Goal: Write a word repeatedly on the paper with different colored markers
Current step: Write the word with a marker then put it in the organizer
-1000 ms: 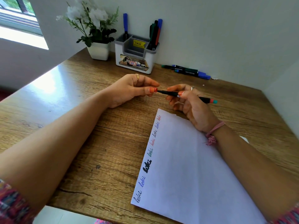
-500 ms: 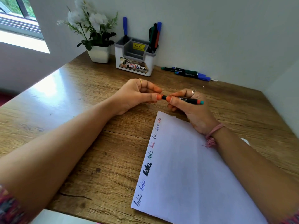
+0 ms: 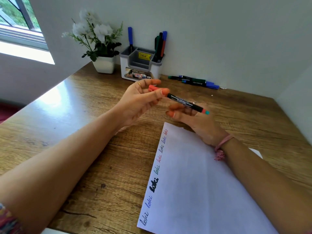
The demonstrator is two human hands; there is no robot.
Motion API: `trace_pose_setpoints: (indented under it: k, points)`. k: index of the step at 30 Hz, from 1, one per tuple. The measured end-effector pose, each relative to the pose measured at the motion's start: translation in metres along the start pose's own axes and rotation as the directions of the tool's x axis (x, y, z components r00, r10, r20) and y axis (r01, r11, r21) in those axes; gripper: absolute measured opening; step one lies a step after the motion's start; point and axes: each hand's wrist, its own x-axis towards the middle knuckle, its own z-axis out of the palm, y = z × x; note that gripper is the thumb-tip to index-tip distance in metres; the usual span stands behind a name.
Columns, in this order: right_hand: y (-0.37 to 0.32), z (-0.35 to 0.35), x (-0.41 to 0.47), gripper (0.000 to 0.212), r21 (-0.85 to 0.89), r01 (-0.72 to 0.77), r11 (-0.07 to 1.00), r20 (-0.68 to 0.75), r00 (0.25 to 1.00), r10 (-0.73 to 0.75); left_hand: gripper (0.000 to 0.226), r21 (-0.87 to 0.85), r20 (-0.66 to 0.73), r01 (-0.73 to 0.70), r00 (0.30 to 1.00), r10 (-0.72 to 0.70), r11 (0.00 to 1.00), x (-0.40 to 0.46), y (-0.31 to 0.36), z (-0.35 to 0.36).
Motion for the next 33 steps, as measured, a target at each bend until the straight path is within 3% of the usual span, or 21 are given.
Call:
trace_pose_setpoints:
  k: [3,7,12,16,18,21,25,29,33]
  points:
    - [0.004,-0.002,0.002,0.013,-0.309,0.082,0.947,0.044,0.996,-0.072,0.036,-0.165,-0.125,-0.081,0.990,0.060,0.983,0.001,0.011,-0.009]
    - [0.006,-0.002,0.006,0.011,-0.615,0.214,0.758,0.178,0.975,-0.131,0.026,-0.137,-0.286,-0.278,0.930,0.230,0.951,0.006,0.039,-0.028]
    - [0.008,-0.006,0.008,0.008,-0.700,0.350,0.623,0.292,0.936,-0.198,0.024,0.260,-0.370,-0.432,0.781,0.502,0.864,0.029,0.090,-0.041]
    - [0.011,-0.006,0.008,0.011,-0.743,0.365,0.562,0.293,0.931,-0.217,0.028,0.632,-0.326,-0.410,0.630,0.705,0.658,0.078,0.135,-0.044]
    - [0.012,-0.007,0.009,0.013,-0.749,0.353,0.561,0.296,0.936,-0.192,0.026,0.753,-0.281,-0.343,0.603,0.746,0.561,0.105,0.147,-0.048]
    - [0.012,-0.007,0.010,0.013,-0.750,0.343,0.565,0.298,0.938,-0.175,0.019,0.824,-0.226,-0.286,0.625,0.747,0.489,0.136,0.149,-0.055]
    - [0.012,-0.007,0.010,0.013,-0.735,0.335,0.590,0.298,0.941,-0.163,0.016,0.894,-0.189,-0.166,0.704,0.685,0.417,0.161,0.137,-0.061]
    - [0.012,-0.008,0.011,0.013,-0.734,0.344,0.586,0.309,0.937,-0.163,0.013,0.960,-0.168,-0.002,0.798,0.579,0.281,0.175,0.132,-0.066]
    - [0.013,-0.008,0.012,0.013,-0.734,0.336,0.590,0.312,0.939,-0.147,0.022,0.990,-0.138,0.104,0.830,0.541,0.092,0.180,0.132,-0.069]
